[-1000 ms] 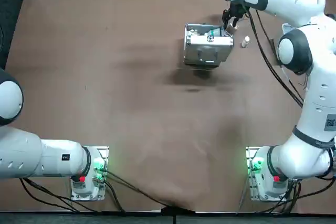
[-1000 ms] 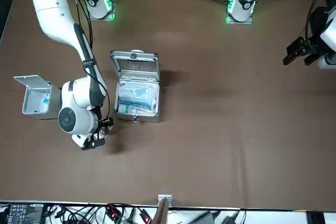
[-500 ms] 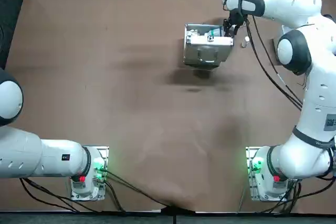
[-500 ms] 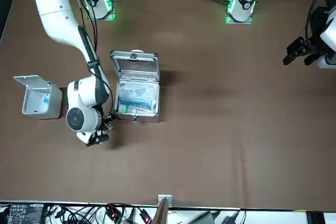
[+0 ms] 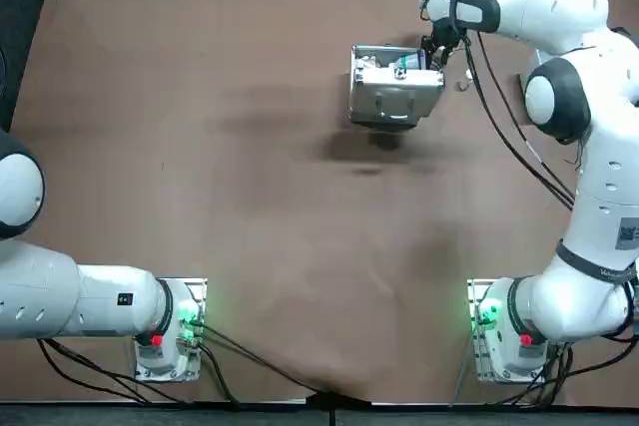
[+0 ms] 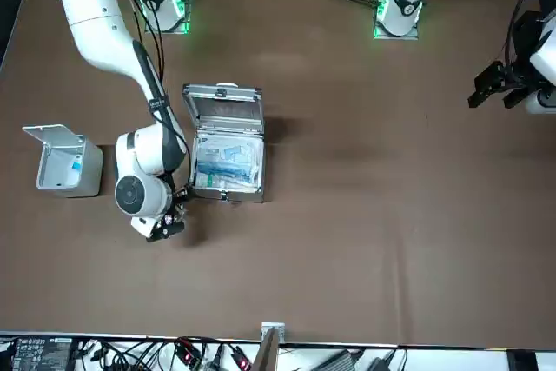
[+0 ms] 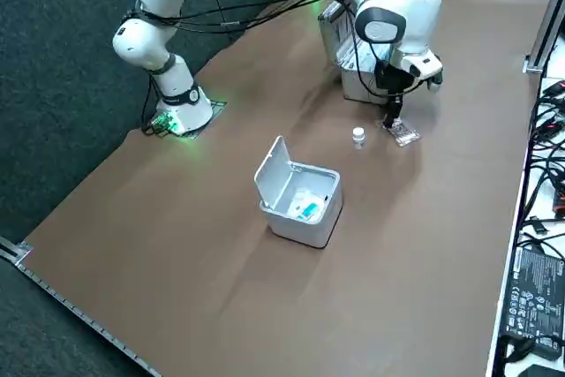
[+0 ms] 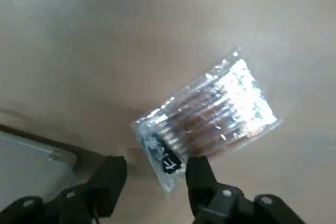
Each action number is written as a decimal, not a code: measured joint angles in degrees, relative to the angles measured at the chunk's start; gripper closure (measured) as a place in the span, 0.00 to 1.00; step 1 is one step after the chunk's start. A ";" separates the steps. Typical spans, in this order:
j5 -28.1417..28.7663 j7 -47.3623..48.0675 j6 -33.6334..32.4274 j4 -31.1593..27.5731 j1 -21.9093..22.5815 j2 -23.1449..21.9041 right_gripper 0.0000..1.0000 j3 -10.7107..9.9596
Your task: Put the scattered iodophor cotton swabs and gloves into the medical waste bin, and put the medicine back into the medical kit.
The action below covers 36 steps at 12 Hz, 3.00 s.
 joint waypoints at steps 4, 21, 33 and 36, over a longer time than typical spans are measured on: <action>-0.73 0.00 0.63 -0.01 0.44 0.02 0.36 -0.05; -1.34 -0.04 0.62 0.11 -0.13 1.15 0.81 -0.25; -1.30 -0.04 0.55 0.66 -0.07 1.09 0.95 -0.22; -1.19 -0.02 0.53 1.72 -0.07 0.26 0.95 -0.22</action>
